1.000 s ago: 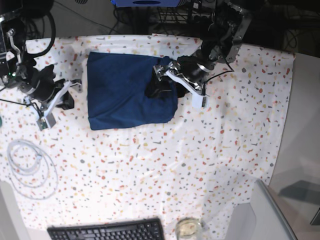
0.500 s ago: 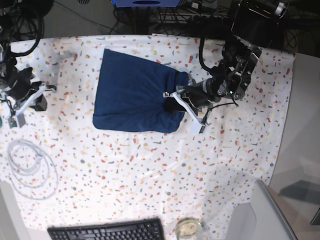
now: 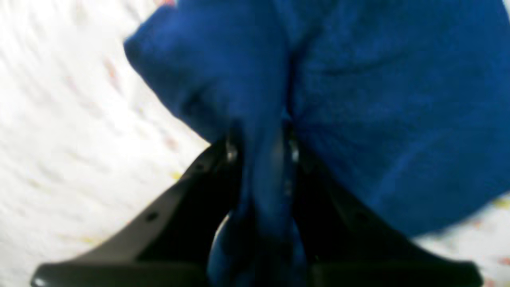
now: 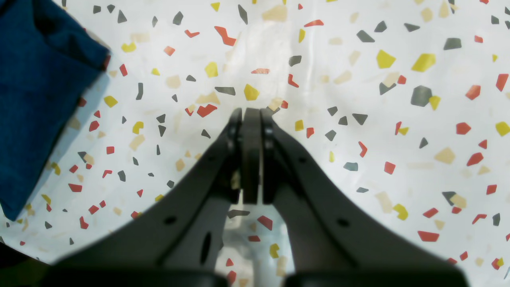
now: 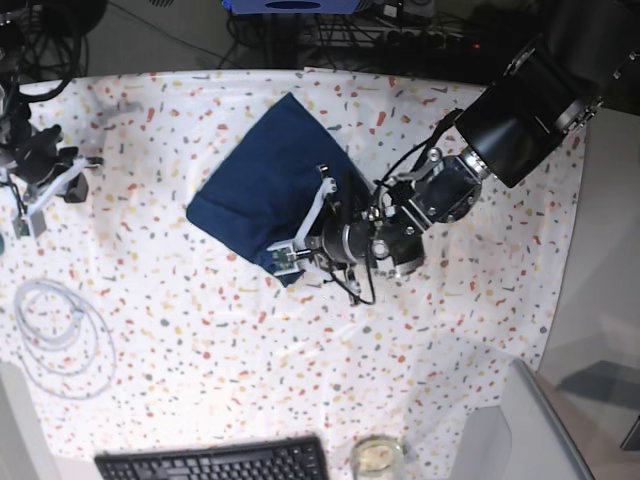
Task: Layout the t-shirt on the table in an organized manner, then fold the t-shirt properly
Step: 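Drag the folded shirt with the left gripper toward the right gripper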
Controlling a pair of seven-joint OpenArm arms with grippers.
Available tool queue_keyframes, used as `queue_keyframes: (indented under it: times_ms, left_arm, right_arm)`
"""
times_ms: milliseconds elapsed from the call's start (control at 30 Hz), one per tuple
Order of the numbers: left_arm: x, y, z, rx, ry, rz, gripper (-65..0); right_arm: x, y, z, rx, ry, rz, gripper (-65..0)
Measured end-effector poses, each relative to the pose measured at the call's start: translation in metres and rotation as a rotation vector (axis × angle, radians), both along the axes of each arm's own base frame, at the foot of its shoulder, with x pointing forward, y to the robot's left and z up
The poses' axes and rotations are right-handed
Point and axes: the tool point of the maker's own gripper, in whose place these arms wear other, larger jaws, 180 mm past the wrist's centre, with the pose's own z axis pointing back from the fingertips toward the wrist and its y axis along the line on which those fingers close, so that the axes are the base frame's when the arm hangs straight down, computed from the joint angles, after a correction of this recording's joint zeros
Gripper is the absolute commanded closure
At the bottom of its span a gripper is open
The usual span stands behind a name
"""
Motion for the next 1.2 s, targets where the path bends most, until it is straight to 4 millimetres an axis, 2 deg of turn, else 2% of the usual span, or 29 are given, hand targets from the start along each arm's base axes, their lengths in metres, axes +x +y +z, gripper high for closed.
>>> queue_keyframes:
  times_ms: [100, 167, 300, 433, 767, 933, 1033, 1200]
  left_arm:
    - [0.014, -0.016, -0.013, 0.061, -0.096, -0.07, 0.0]
    - [0.018, -0.037, -0.02, 0.06, -0.141, -0.112, 0.0]
    - [0.017, -0.082, -0.026, -0.001, -0.174, -0.211, 0.0]
    - [0.017, -0.106, -0.025, -0.042, -0.165, -0.248, 0.0]
    - [0.012, -0.123, -0.019, -0.11, -0.163, -0.293, 0.0]
    - [0.01, -0.124, -0.019, -0.117, -0.159, -0.297, 0.0]
    - [0.01, -0.125, -0.018, -0.118, -0.16, -0.298, 0.0]
    - [0.011, -0.125, -0.018, -0.116, -0.162, -0.298, 0.0]
  right_arm:
    - [-0.003, 0.003, -0.002, 0.003, 0.006, -0.001, 0.0]
    - [-0.005, 0.009, -0.005, 0.022, 0.01, -0.009, 0.0]
    - [-0.008, 0.017, -0.009, 0.046, 0.018, -0.015, 0.0]
    - [-0.008, 0.019, -0.011, 0.051, 0.019, -0.018, 0.0]
    - [-0.021, 0.015, -0.025, 0.057, 0.065, -0.039, 0.0]
    - [-0.033, 0.011, -0.043, 0.064, 0.124, -0.068, 0.0]
    - [-0.037, 0.015, -0.052, 0.078, 0.15, -0.075, 0.0]
    - [-0.034, 0.027, -0.051, 0.104, 0.137, -0.075, 0.0]
